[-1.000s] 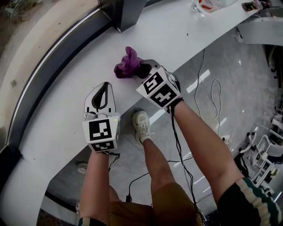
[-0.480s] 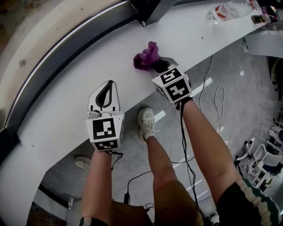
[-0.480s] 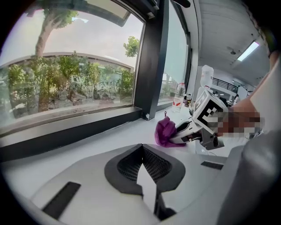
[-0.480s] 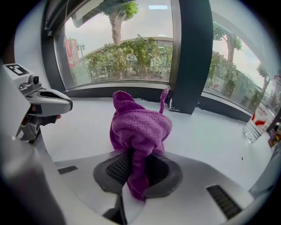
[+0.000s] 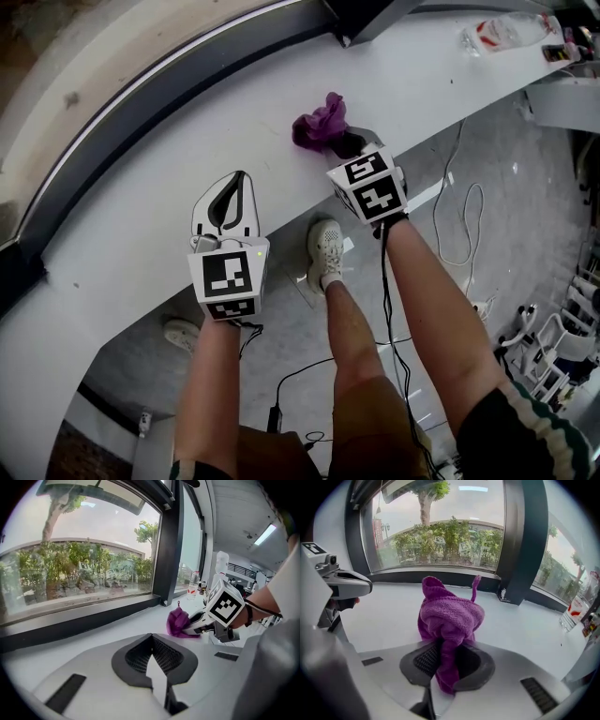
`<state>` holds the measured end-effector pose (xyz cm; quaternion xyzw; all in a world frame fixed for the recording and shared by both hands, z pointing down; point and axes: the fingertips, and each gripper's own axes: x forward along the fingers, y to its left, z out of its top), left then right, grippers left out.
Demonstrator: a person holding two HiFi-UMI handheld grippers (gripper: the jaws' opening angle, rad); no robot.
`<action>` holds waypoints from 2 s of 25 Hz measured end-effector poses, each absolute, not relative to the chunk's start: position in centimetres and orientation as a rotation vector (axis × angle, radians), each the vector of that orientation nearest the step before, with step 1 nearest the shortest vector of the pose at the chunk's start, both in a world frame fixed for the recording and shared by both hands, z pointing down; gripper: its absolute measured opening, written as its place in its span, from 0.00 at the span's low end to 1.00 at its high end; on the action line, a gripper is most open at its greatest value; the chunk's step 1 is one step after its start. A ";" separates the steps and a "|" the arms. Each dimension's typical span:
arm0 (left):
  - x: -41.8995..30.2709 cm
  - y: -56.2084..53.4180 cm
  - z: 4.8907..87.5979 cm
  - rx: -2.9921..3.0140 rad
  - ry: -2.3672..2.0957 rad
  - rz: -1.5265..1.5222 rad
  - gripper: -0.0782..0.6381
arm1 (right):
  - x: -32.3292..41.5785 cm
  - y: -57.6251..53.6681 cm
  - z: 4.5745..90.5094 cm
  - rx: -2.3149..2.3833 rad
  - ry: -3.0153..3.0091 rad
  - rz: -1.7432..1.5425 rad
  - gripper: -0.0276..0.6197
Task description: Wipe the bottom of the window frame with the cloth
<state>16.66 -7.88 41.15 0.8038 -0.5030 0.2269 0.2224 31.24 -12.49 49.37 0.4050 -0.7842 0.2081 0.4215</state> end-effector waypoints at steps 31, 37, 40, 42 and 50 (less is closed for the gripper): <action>-2.1 -0.5 40.6 2.142 -1.509 0.613 0.12 | 10.0 -4.2 49.2 0.909 -2.011 0.490 0.15; -5.3 0.9 40.7 2.103 -1.539 0.620 0.12 | 7.2 -3.2 49.2 0.898 -2.018 0.502 0.15; -6.9 1.6 40.7 2.086 -1.555 0.619 0.12 | 4.8 -2.3 49.2 0.869 -2.034 0.499 0.15; -7.8 1.9 40.6 2.080 -1.566 0.614 0.12 | 3.4 -1.8 49.1 0.856 -2.046 0.493 0.15; -11.7 3.7 40.6 2.045 -1.590 0.628 0.12 | -2.1 0.0 49.0 0.792 -2.080 0.487 0.15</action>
